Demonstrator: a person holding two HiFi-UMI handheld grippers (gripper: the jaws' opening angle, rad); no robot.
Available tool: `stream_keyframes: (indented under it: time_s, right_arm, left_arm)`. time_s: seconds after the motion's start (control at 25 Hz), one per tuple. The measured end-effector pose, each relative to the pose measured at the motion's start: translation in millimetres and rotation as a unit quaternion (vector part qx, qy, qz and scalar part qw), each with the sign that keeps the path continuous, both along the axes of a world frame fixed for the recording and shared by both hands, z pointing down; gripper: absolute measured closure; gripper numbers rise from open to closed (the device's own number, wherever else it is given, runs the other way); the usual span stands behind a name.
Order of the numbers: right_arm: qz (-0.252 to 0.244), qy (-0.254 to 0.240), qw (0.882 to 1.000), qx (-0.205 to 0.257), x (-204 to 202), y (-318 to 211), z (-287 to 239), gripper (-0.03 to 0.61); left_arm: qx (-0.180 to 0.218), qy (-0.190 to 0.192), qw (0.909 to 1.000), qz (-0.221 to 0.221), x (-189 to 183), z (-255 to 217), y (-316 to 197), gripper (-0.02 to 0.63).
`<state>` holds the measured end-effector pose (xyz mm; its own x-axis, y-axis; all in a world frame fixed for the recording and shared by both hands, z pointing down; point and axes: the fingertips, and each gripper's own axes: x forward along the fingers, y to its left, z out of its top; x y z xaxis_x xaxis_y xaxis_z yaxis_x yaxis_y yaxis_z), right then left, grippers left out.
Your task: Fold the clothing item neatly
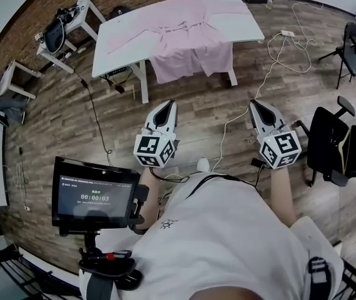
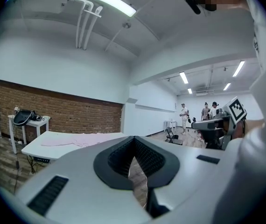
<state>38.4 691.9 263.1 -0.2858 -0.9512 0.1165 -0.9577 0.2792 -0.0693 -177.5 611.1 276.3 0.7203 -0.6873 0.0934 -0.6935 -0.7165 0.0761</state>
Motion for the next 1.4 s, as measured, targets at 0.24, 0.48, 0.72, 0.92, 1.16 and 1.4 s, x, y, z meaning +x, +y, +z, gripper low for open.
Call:
stream_keyframes:
  time_s: [0.24,0.48,0.72,0.92,1.16,1.4]
  right_arm:
    - [-0.003,0.006,1.000,-0.001,-29.9,-66.0,-6.9,0.577]
    - [-0.003,0.001,1.000,0.001,-36.1,-76.5,-2.1,0.577]
    - [0.000,-0.008,1.000,-0.003,-39.6,-102.7,4.6,0.577]
    - [-0.001,-0.016,1.000,-0.013,-29.7,-131.5,12.4,0.577]
    - [-0.015,-0.018,1.000,-0.021,-8.7,-206.2,21.0,0.577]
    - [-0.028,-0.022,0.999,-0.029,28.6,-282.6,21.4,0.577]
  left_arm:
    - [-0.004,0.006,0.9999,0.009,-21.8,-0.8,-63.9,0.612]
    - [-0.004,0.003,0.9999,0.011,-30.2,8.7,-72.5,0.612]
    - [-0.012,0.004,0.9999,0.011,-38.0,17.5,-95.4,0.612]
    - [-0.029,-0.004,0.9996,0.004,-36.9,31.1,-116.2,0.612]
    - [-0.045,-0.006,0.9987,-0.022,-32.0,41.9,-175.1,0.612]
    - [-0.047,-0.008,0.9982,-0.037,0.8,38.2,-247.2,0.612]
